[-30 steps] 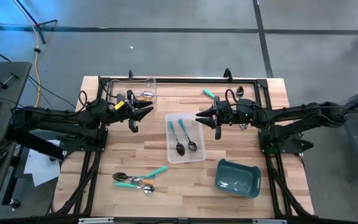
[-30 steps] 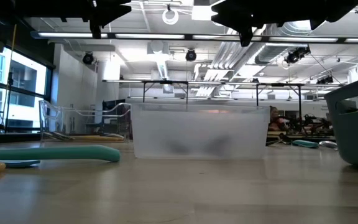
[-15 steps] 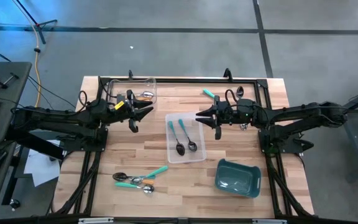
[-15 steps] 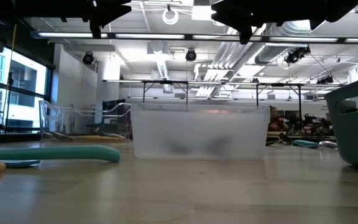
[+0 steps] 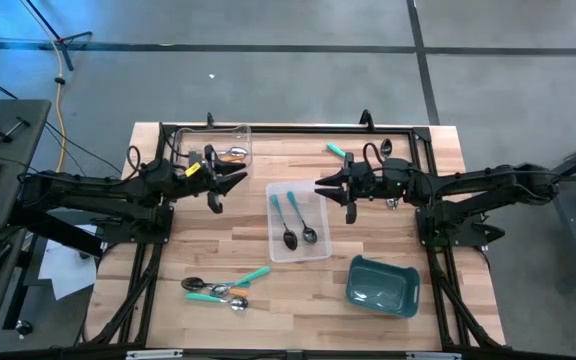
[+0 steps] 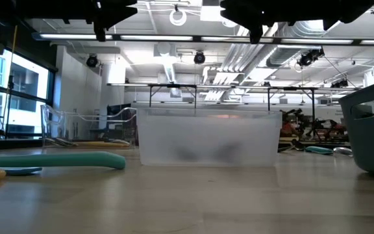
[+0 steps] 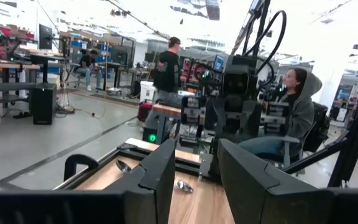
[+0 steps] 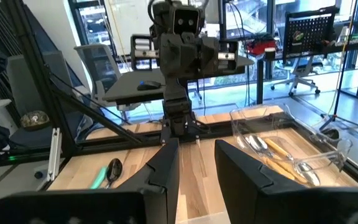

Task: Sort silverware by color (type)
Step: Put the light blue spoon into the blue bin

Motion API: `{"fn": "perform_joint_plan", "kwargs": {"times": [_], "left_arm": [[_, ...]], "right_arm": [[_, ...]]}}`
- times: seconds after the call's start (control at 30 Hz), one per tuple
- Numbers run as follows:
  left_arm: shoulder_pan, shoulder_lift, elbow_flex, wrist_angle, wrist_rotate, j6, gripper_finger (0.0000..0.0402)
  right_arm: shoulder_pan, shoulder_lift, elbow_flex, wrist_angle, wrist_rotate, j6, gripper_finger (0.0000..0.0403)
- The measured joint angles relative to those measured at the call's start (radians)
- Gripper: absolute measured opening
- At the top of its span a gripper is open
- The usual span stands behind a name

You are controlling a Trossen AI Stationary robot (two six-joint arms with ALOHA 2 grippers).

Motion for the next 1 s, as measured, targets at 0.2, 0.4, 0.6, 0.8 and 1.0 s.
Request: {"fn": "perform_joint_plan", "kwargs": {"times": [0.2,0.4,0.6,0.8,1.0], "left_arm": [[0.000,0.000,0.000,-0.028,0.000,0.000,0.0113],[0.000,0.000,0.000,-0.039,0.000,0.001,0.0113],[0.000,0.000,0.000,-0.039,0.000,0.001,0.0113],[0.000,0.000,0.000,-0.040,0.000,0.016,0.0113],[0.000,0.000,0.000,-0.040,0.000,0.027,0.0113]], "right_arm": [[0.000,0.000,0.000,0.007,0.000,0.000,0.0087],[0.000,0.000,0.000,0.005,0.000,0.002,0.0087],[0.000,0.000,0.000,0.001,0.000,-0.010,0.0087],[0.000,0.000,0.000,0.001,0.000,-0.020,0.0052],[0.000,0.000,0.000,0.001,0.000,-0.016,0.0006]]}}
